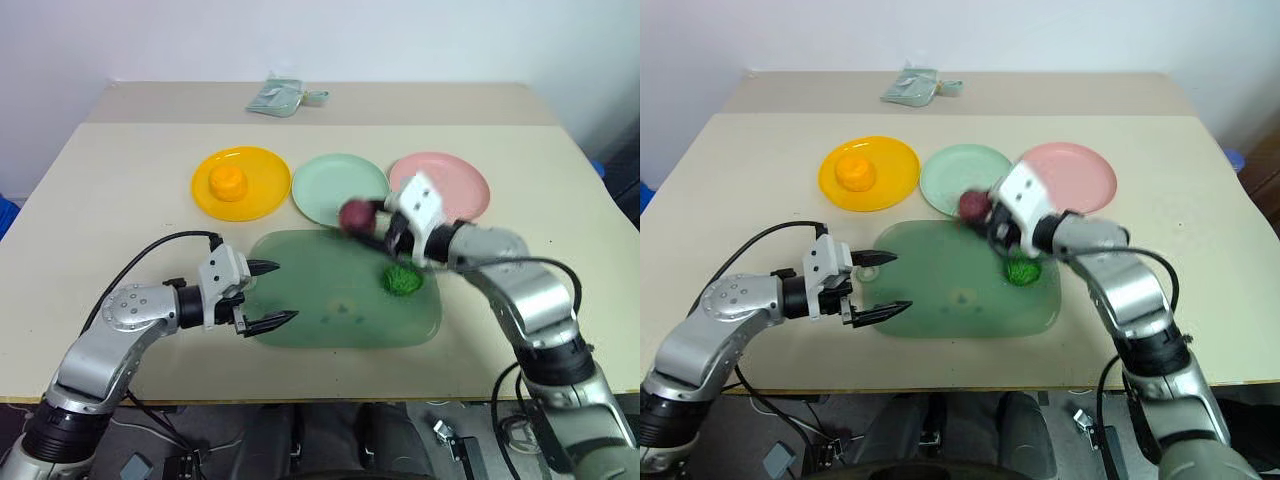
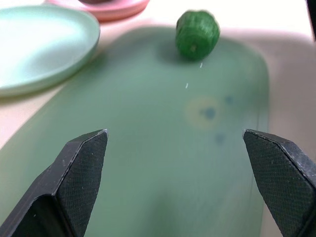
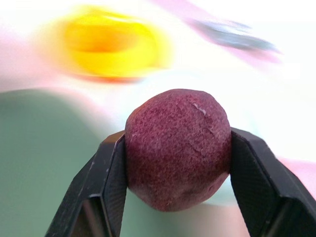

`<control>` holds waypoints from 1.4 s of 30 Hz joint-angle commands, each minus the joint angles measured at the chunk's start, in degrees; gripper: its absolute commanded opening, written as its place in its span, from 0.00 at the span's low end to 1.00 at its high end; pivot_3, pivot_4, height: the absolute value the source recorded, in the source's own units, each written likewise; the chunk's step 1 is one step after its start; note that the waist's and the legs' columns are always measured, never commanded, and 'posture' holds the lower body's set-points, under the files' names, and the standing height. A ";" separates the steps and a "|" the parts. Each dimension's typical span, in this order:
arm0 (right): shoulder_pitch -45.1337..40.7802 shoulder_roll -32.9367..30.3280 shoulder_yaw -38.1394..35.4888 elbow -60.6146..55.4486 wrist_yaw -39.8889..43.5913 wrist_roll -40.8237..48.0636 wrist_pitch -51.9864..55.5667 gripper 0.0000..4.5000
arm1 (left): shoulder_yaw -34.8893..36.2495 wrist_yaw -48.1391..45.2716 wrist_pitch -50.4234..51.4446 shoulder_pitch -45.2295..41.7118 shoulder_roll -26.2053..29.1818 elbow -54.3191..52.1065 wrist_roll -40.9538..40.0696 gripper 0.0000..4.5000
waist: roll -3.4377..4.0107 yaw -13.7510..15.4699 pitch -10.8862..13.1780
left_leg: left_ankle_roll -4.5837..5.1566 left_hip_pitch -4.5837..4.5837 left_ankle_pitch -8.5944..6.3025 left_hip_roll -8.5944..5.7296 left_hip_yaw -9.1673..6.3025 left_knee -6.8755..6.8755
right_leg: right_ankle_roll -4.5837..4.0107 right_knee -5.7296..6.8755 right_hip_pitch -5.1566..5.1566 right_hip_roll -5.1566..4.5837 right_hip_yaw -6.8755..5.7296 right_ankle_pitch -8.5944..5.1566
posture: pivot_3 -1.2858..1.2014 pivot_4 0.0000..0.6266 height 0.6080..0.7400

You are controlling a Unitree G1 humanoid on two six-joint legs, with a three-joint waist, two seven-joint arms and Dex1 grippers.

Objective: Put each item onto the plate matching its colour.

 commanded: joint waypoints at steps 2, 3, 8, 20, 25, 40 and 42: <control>-2.22 0.16 -4.12 14.26 -8.81 -5.93 -4.23 0.52 | -0.69 0.70 -0.10 -0.94 -1.69 -2.04 -1.20 1.00 | 0.00 -0.17 0.00 | 0.00 0.00 0.00 0.00 0.03 -0.05 | 0.00 -0.01 -0.02 0.01 0.00 0.00 | 0.52 0.24 1.00; -2.42 0.41 -4.21 16.64 -9.38 -6.55 -6.22 0.52 | -0.82 0.82 -0.07 -0.88 -1.98 -2.21 -1.19 1.00 | 0.01 -0.38 0.01 | 0.00 0.00 0.01 0.00 0.04 -0.08 | 0.00 -0.01 -0.03 0.02 0.00 0.00 | 0.52 0.24 1.00; -2.71 1.75 -5.79 20.28 -10.99 -7.14 -13.94 0.83 | -0.89 1.91 0.21 -0.51 -2.84 -3.07 -0.93 1.00 | 0.07 -1.55 0.04 | -0.04 0.00 0.04 0.06 0.12 -0.14 | 0.01 -0.01 -0.06 0.07 0.02 -0.01 | 0.52 0.24 1.00; 20.72 -14.26 -12.12 -7.67 26.37 16.75 -12.59 0.99 | 2.09 6.73 -2.58 -0.30 -3.77 1.64 2.04 1.00 | 0.06 -0.05 0.02 | 0.04 0.03 -0.01 0.07 0.01 -0.04 | 0.03 -0.09 0.10 0.05 0.02 0.00 | 0.52 0.24 1.00; 26.40 -17.77 -6.50 -12.63 30.53 16.95 -8.88 0.99 | 1.67 5.64 -3.33 -1.14 -3.07 3.14 2.14 1.00 | 0.07 -0.31 0.01 | 0.07 0.11 -0.03 0.11 0.04 -0.02 | 0.01 -0.06 0.11 0.02 0.06 0.00 | 0.52 0.24 1.00; 9.63 0.15 0.29 0.87 13.66 3.51 -17.55 0.59 | 11.24 10.35 -4.45 4.08 -2.68 4.56 2.15 1.00 | 0.11 -0.50 0.02 | -0.03 0.06 0.01 0.08 0.05 -0.02 | -0.01 0.00 -0.02 0.01 0.07 0.00 | 0.52 0.24 1.00; 2.79 5.49 1.40 8.12 7.71 0.16 -17.34 0.59 | 13.55 11.41 -4.92 5.23 -2.93 5.31 2.19 1.00 | 0.12 -0.81 0.02 | -0.05 0.06 0.03 0.09 0.04 -0.04 | -0.01 0.01 -0.04 0.03 0.06 0.00 | 0.52 0.24 1.00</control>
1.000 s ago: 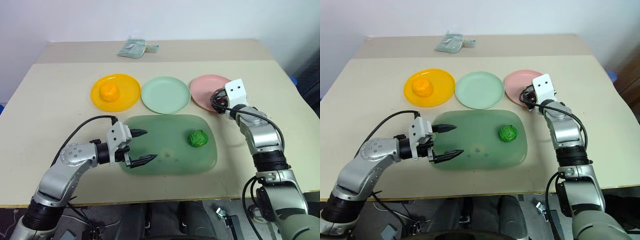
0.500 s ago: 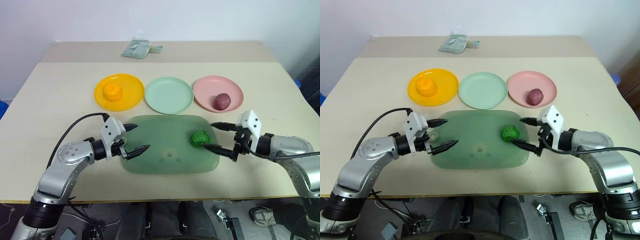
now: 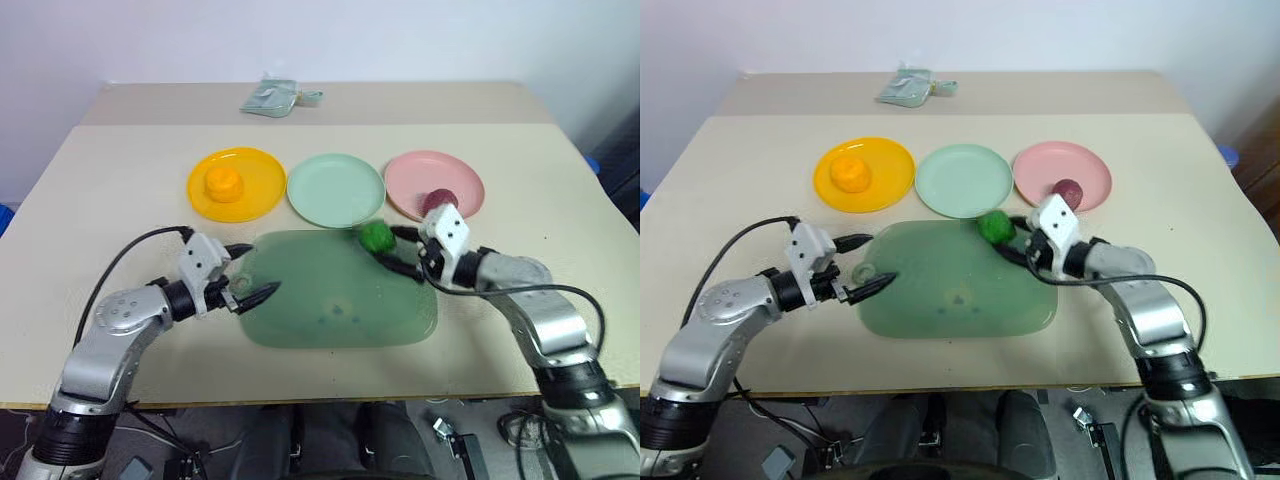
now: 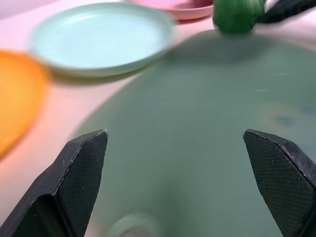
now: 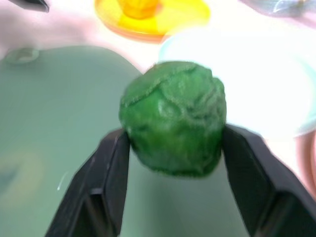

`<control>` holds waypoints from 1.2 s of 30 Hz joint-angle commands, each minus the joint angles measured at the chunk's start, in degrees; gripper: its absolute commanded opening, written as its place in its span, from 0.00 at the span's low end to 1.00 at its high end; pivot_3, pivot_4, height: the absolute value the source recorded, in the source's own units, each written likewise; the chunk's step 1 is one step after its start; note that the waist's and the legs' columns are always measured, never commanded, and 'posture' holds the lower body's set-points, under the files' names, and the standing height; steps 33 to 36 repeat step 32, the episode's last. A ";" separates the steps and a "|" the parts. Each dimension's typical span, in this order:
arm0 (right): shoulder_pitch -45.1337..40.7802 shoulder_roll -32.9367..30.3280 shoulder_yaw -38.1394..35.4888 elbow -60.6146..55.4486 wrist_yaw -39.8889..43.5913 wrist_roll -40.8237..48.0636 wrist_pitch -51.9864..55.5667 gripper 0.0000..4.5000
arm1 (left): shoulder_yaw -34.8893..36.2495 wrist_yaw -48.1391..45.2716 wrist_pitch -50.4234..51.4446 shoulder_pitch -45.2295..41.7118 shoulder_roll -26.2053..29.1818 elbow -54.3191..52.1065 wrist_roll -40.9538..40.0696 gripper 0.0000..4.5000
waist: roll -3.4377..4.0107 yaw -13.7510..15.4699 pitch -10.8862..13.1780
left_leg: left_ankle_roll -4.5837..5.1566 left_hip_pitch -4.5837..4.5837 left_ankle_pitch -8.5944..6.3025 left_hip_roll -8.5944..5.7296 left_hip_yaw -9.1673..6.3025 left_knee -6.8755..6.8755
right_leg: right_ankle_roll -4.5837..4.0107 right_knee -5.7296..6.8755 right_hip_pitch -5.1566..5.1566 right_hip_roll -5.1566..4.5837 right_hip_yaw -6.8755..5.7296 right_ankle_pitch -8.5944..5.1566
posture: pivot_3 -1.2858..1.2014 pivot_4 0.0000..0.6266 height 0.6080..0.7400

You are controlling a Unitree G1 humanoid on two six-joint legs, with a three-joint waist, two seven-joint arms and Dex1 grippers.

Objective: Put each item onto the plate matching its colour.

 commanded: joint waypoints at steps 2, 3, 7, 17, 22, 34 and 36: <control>-11.48 7.86 1.29 11.72 -10.60 -6.03 -1.15 0.59 | 4.81 2.05 -2.25 1.61 0.06 0.50 0.16 1.00 | 0.03 -0.49 0.01 | 0.00 -0.01 0.00 -0.02 0.01 -0.01 | 0.00 0.03 -0.02 -0.01 0.00 0.00 | 0.52 0.24 1.00; -14.23 9.75 2.05 15.98 -12.16 -7.57 -1.86 0.59 | 5.14 2.58 -2.53 1.92 -0.13 0.70 0.45 1.00 | 0.03 -0.61 0.01 | -0.01 -0.03 0.01 -0.02 0.00 -0.01 | 0.00 0.02 -0.03 -0.01 -0.02 0.00 | 0.52 0.24 1.00; -22.77 15.38 3.41 29.68 -15.75 -11.56 -8.89 0.99 | 5.64 5.31 -3.17 3.25 -1.40 -0.10 1.34 1.00 | 0.02 -0.95 0.00 | -0.01 -0.04 0.01 -0.05 -0.01 -0.09 | 0.00 0.03 -0.04 0.00 -0.03 0.00 | 0.52 0.24 1.00; -7.97 -0.45 -4.97 13.01 4.64 -1.18 -12.90 0.99 | 11.33 14.73 -6.40 6.10 -3.62 2.93 5.90 1.00 | 0.02 -0.66 0.00 | -0.01 -0.06 0.01 -0.10 -0.06 -0.20 | 0.02 -0.01 0.03 0.00 -0.09 0.00 | 0.52 0.24 1.00; 6.72 -11.90 -14.20 7.12 13.04 5.94 -8.26 0.99 | 17.00 15.46 -9.24 9.33 -2.66 7.96 6.55 1.00 | 0.02 -0.73 0.00 | 0.00 -0.03 0.00 -0.05 0.00 -0.20 | 0.02 -0.12 0.05 0.00 -0.08 0.00 | 0.52 0.24 1.00; 11.99 -16.18 -18.33 10.93 16.21 7.69 -8.39 0.99 | 21.61 13.94 -9.71 13.12 -1.43 8.56 5.49 1.00 | 0.02 -0.76 -0.01 | 0.01 0.07 -0.03 0.03 0.10 -0.19 | -0.01 -0.10 0.02 -0.24 0.07 0.01 | 0.52 0.24 1.00; 11.99 -16.18 -18.33 10.93 16.21 7.69 -8.39 0.99 | 21.61 13.94 -9.71 13.12 -1.43 8.56 5.49 1.00 | 0.02 -0.76 -0.01 | 0.01 0.07 -0.03 0.03 0.10 -0.19 | -0.01 -0.10 0.02 -0.24 0.07 0.01 | 0.52 0.24 1.00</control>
